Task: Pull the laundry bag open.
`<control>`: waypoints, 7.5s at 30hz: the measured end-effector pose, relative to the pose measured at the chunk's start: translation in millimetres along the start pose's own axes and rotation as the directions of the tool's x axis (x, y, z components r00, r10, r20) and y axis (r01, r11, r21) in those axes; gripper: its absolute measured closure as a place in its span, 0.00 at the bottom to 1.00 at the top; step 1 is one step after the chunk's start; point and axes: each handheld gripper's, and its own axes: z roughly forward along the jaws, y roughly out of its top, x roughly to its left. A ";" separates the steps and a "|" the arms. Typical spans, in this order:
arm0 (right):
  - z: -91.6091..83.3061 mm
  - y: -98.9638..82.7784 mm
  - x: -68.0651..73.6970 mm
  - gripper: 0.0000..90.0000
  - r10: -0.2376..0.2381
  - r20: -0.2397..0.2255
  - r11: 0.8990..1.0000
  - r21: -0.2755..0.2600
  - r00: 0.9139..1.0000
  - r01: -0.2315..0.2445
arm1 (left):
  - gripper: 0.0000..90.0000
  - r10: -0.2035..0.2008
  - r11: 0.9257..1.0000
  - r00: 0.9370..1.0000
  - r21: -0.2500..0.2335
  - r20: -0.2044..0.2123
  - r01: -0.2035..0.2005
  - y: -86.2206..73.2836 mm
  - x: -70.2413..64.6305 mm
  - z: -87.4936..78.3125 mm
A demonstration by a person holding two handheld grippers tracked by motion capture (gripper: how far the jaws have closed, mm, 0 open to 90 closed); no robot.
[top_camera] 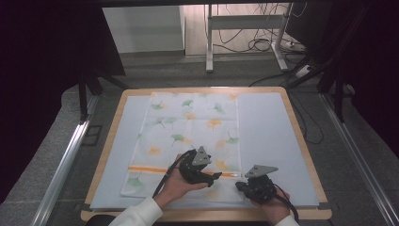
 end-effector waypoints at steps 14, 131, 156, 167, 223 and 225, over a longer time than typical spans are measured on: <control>4.7 -0.5 2.4 0.96 -0.005 -0.007 1.000 0.021 1.000 0.005 | 0.33 0.034 0.999 0.999 -0.008 0.012 -0.034 10.9 -11.1 12.7; 13.1 9.8 -21.5 0.99 0.106 0.010 0.994 0.007 0.994 -0.106 | 1.00 0.062 0.986 0.996 0.154 0.067 -0.071 29.2 -21.6 66.6; 13.3 9.7 -23.4 0.99 0.115 -0.001 0.993 0.008 0.993 -0.115 | 1.00 0.056 0.979 0.997 0.191 0.058 -0.066 22.1 -12.0 55.7; 13.3 9.8 -24.1 0.99 0.120 -0.006 0.993 0.009 0.993 -0.120 | 1.00 0.032 0.981 0.998 0.192 0.046 -0.040 15.1 -4.4 48.1; 13.4 9.0 -25.6 0.99 0.128 -0.015 0.992 0.004 0.992 -0.128 | 1.00 -0.028 0.978 0.999 0.205 0.019 0.024 -12.7 20.7 17.9; 13.4 8.9 -25.7 0.99 0.126 -0.015 0.992 0.004 0.992 -0.126 | 1.00 -0.049 0.979 0.999 0.199 0.023 0.043 -13.5 21.6 17.1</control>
